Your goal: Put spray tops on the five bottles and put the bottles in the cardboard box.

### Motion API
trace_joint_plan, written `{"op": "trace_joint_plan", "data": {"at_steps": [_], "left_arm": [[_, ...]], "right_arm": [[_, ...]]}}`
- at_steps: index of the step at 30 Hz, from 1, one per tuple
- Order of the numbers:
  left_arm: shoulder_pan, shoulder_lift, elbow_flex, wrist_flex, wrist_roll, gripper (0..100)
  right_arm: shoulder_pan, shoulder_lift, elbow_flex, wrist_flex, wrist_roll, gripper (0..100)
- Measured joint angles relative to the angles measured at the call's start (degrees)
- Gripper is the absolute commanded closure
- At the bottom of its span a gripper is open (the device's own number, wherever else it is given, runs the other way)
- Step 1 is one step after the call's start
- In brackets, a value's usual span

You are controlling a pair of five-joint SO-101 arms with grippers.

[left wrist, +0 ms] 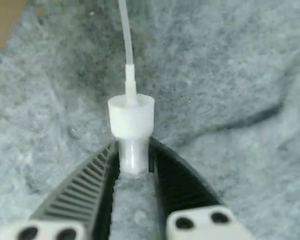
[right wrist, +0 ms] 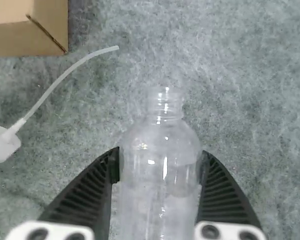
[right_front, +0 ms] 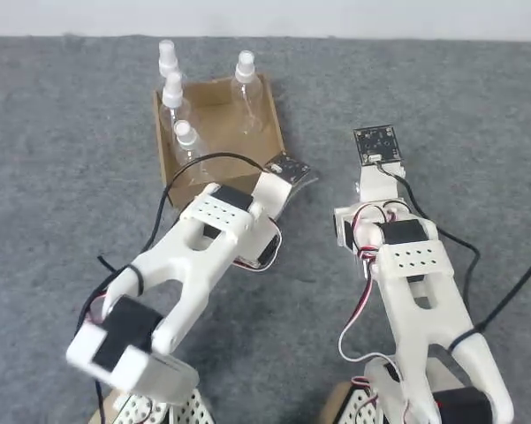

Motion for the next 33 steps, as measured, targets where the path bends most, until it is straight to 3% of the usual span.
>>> {"op": "trace_joint_plan", "data": {"at_steps": [7, 13, 17, 23, 33], "left_arm": [[-0.3, -13.5, 6.4, 0.4, 0.4, 99], [-0.3, -17.1, 7.8, 0.4, 0.6, 99], [-0.3, -17.1, 7.8, 0.4, 0.6, 97], [-0.3, -14.3, 7.8, -1.8, 0.6, 81], [-0.3, -0.9, 1.1, -2.5, 5.3, 79]], "right_arm": [[1.8, 0.0, 0.0, -1.5, -0.2, 88.0], [1.9, 0.0, 0.0, -1.5, -0.2, 88.0], [1.9, 0.0, 0.0, -1.5, -0.2, 88.0], [1.9, 0.0, 0.0, -1.5, -0.2, 88.0], [4.0, 0.0, 0.0, -1.5, -0.2, 88.0]]}}
